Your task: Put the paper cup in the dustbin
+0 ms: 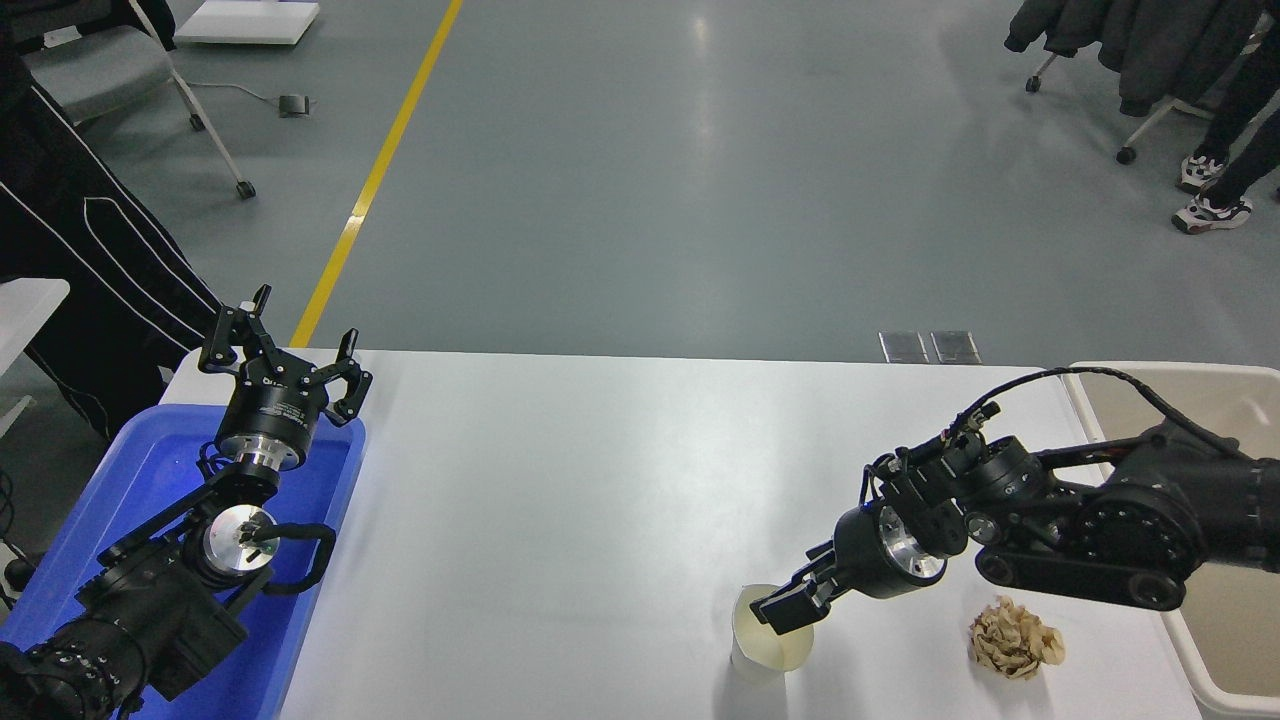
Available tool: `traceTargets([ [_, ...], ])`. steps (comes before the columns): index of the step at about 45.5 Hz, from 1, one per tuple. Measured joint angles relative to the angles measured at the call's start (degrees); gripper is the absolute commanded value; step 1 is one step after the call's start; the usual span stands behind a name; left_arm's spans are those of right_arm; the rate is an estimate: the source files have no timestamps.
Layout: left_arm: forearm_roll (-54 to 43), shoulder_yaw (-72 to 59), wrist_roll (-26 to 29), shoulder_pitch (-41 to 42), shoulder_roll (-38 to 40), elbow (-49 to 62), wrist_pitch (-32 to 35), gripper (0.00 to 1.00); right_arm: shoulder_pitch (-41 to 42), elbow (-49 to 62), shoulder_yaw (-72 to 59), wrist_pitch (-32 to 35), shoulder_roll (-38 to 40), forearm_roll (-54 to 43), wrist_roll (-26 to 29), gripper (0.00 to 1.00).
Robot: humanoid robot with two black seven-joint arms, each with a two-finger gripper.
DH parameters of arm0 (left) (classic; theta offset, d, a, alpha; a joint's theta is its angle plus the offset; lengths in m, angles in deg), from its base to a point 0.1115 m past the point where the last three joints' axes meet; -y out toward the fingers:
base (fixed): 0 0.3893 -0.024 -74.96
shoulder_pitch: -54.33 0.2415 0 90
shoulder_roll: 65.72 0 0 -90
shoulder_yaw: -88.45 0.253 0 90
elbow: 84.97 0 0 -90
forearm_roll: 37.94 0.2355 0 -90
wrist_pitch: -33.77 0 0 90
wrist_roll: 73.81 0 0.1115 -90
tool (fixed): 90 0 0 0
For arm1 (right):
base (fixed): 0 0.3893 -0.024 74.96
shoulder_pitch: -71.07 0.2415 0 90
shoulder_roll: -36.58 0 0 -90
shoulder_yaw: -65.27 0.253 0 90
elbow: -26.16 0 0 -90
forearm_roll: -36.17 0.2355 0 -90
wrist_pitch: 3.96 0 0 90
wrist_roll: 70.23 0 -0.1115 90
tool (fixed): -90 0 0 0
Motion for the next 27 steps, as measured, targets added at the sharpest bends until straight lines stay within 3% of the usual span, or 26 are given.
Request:
traceTargets([
  [4,0.00,0.00,0.00,0.00,0.00,0.00,0.00,1.00,-0.38,0.70,-0.32,-0.48,-0.41,-0.39,-0.59,0.73],
  [8,0.00,0.00,0.00,0.00,0.00,0.00,0.00,1.00,-0.62,1.32,-0.58,-0.91,-0.90,-0.92,-1.85,0.29],
  [12,0.00,0.00,0.00,0.00,0.00,0.00,0.00,1.00,-0.65,1.90,-0.86,-1.19,-1.17,-1.41,-2.91,0.07],
  [16,0.00,0.00,0.00,0.00,0.00,0.00,0.00,1.00,-0.52,2.38,-1.31,-1.38,-1.36,-1.74,-3.73,0.00],
  [27,0.01,0.00,0.00,0.00,0.00,0.00,0.00,1.00,-0.11,3.03,-2.14,-1.68,-1.51,-2.15,-5.05,0.00],
])
